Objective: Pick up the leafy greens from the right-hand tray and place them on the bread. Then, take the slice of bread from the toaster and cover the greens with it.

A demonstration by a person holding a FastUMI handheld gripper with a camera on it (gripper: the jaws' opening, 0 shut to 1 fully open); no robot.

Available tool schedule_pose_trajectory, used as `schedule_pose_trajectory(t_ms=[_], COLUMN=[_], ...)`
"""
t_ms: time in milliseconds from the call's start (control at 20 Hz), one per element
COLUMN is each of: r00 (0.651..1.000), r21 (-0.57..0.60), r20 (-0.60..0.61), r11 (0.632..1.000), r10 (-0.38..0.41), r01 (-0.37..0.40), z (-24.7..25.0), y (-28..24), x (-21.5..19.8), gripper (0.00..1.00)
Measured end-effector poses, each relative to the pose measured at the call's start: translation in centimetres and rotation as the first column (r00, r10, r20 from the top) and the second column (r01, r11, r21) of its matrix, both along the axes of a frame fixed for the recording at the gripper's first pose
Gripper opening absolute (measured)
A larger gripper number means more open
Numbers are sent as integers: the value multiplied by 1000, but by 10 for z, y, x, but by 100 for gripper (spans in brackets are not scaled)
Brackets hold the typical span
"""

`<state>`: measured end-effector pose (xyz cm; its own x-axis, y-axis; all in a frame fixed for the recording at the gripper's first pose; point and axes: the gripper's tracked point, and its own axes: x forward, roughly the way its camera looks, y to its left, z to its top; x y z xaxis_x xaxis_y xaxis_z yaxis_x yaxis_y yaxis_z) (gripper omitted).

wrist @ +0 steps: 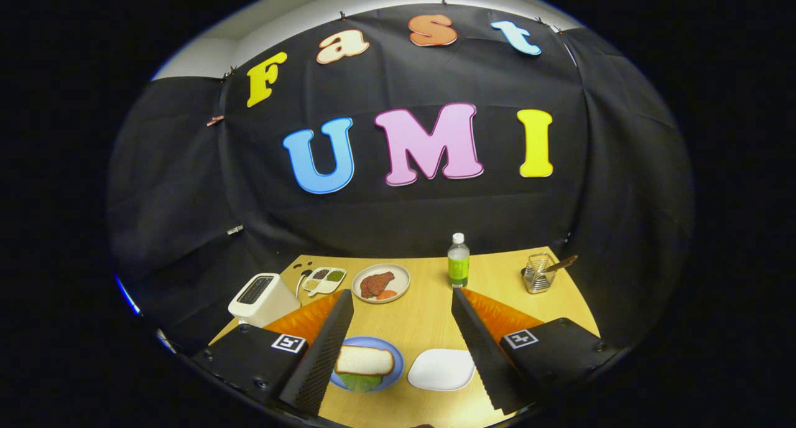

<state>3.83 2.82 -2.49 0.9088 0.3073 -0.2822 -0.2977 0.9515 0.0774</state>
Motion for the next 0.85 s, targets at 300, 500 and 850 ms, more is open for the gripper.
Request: schedule_pose_trajectory(t_ms=[300,500,850], r00=[995,986,965], r21=[11,-35,17], r20=[65,56,31], r11=[997,987,966], r10=[-73,-157,-259], r01=[72,159,259], z=[27,12,0], y=[-33,-60,-61], x=[-37,-63,-75], gripper=[98,99,98])
